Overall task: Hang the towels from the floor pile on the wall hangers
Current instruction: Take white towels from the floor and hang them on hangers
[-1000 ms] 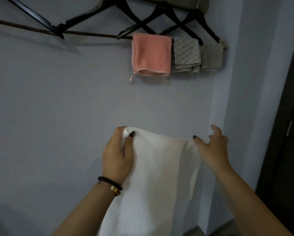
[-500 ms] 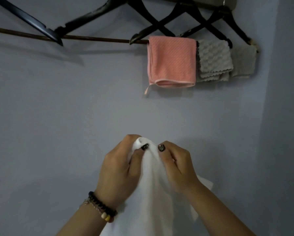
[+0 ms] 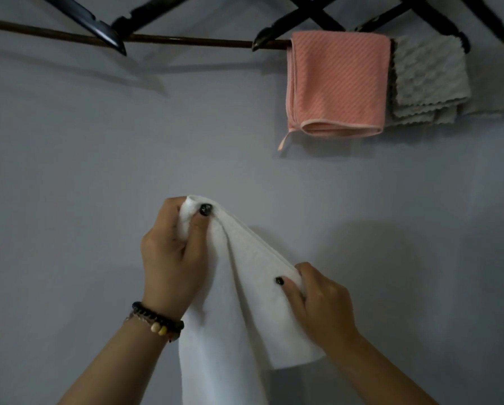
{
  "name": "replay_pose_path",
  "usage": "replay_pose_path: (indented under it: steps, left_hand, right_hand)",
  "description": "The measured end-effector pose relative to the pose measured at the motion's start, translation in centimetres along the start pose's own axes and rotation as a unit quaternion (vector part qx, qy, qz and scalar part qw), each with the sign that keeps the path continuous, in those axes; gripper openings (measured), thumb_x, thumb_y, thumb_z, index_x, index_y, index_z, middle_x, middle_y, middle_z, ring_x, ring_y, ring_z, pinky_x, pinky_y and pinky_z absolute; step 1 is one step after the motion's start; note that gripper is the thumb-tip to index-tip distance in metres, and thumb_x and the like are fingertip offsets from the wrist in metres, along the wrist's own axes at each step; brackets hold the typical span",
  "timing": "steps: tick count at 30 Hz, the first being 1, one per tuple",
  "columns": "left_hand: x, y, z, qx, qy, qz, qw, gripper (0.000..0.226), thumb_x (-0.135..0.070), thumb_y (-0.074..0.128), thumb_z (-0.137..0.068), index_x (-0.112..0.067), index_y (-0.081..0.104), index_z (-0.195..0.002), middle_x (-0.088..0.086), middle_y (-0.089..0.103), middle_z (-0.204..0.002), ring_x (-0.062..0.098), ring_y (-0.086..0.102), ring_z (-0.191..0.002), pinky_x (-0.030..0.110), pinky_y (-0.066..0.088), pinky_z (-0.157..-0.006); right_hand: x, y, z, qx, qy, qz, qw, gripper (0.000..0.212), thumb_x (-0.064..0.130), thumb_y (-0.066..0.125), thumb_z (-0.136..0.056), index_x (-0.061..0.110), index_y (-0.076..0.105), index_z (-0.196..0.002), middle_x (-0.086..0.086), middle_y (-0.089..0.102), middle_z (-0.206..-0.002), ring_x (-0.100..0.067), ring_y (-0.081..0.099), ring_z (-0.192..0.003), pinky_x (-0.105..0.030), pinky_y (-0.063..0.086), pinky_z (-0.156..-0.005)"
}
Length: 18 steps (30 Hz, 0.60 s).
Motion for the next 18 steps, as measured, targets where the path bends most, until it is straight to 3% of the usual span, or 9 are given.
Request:
replay_pose_path:
  steps: [5,10,14,18]
  left_hand:
    - [0.9,-0.1,-1.0,-0.006,-0.014,-0.054,0.998,0.003,-0.023,0.053,-0.092,-0.023,0.054,-0.090,-0.016,0.054,-0.066,-0.007,0.055,-0.065,0.004,0.038,-0.055]
    - [3.4,-0.9,-2.1,0.021,-0.069,-0.105,0.992,0.025,-0.044,0.059,-0.085,-0.019,0.054,-0.085,-0.012,0.055,-0.064,-0.009,0.055,-0.066,0.004,0.037,-0.056]
    - [3.8,-1.2,-4.1,0.055,-0.119,-0.145,0.981,0.051,-0.037,0.088,-0.060,-0.020,0.054,-0.094,-0.015,0.058,-0.077,-0.007,0.055,-0.071,0.007,0.038,-0.057]
    - [3.1,-1.4,-6.9,0.100,-0.125,-0.145,0.976,0.069,-0.044,0.091,-0.038,-0.036,0.050,-0.093,-0.019,0.057,-0.092,-0.004,0.052,-0.084,0.010,0.036,-0.062]
  right_hand:
    - [-1.5,1.0,-1.7,-0.033,-0.021,0.044,0.998,0.050,0.049,0.043,-0.096,0.014,0.048,-0.061,-0.002,0.045,-0.045,-0.024,0.045,-0.033,-0.025,0.032,-0.034]
    - [-2.5,-1.5,-7.9,-0.063,-0.163,0.086,0.981,0.050,0.052,0.049,-0.093,0.016,0.047,-0.059,-0.001,0.042,-0.045,-0.024,0.044,-0.033,-0.025,0.030,-0.034]
    - [-1.8,-2.4,-11.9,-0.091,-0.238,0.092,0.963,0.053,0.055,0.052,-0.093,0.017,0.047,-0.057,0.000,0.042,-0.044,-0.023,0.046,-0.034,-0.028,0.032,-0.034]
    - [0.4,-4.4,-16.6,-0.133,-0.315,0.095,0.935,0.053,0.055,0.055,-0.091,0.016,0.047,-0.055,-0.001,0.043,-0.045,-0.021,0.046,-0.035,-0.028,0.036,-0.032]
Point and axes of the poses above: each hand's wrist, its own z-axis away from the middle knuckle, its own y-axis out of the palm, x = y × z, the point moved 9 cm from there along -z, towards the middle knuckle
